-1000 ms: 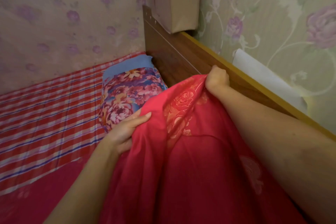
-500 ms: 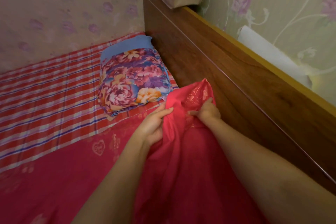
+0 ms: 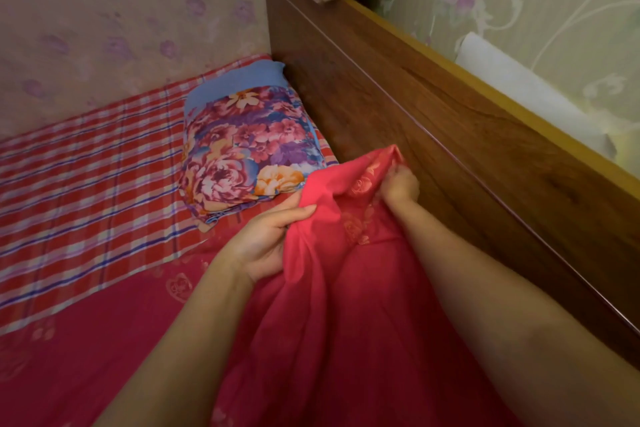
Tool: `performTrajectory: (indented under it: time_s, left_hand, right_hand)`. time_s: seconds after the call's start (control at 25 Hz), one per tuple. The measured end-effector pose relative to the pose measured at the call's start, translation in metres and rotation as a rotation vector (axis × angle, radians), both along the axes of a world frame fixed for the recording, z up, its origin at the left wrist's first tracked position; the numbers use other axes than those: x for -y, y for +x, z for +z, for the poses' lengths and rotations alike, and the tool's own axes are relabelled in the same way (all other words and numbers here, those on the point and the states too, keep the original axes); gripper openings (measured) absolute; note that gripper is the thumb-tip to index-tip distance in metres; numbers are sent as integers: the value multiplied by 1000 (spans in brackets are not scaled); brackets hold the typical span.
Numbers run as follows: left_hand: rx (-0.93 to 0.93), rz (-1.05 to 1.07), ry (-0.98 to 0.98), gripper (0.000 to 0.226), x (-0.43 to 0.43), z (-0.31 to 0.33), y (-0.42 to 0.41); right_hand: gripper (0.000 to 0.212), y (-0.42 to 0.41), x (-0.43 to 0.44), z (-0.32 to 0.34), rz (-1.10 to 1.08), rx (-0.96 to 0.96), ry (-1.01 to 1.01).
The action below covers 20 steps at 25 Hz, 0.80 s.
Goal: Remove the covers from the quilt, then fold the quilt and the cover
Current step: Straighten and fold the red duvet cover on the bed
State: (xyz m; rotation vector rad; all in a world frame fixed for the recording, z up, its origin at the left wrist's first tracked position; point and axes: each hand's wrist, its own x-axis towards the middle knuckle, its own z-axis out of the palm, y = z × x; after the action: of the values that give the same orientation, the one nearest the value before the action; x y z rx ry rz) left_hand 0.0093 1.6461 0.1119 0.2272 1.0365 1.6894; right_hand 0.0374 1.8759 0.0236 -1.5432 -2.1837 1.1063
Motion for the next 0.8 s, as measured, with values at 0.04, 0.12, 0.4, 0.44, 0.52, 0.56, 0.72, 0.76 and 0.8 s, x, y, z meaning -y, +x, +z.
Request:
performTrajectory:
  time_s: [0.04,0.12,0.4,0.44,0.52,0.56,0.72,0.76,0.8]
  left_hand:
    - [6,17,11,35,-1,-1,-1]
    - [16,53,33,40,-3,-3,-3]
    - [20,19,44,49,3,-4,-3]
    - [17,23,39,49,6,-2,-3]
    - [19,44,32,61,11,0,-6]
    - [26,66,31,69,13,1,-8]
    - [58,161,11,91,19,4,-10]
    - [58,177,15,94,21,5,-10]
    - [54,188,19,94,24,6,-10]
  right_hand:
    - [28,-12,-9,9,7,-28,13]
    - [22,-23,-19,22,173,127,-40]
    - [41,15,11,-40,370,381,-48]
    - [40,18,14,-46,285,331,10]
    - [35,15,11,-51,177,250,41]
    - [32,13,9,-50,157,214,25]
    - [21,-1,-8,-22,-18,-147,-114]
    - [20,-8,-13,-15,-79,-239,-138]
    - [18,-15,-19,-7,-125,-307,-145]
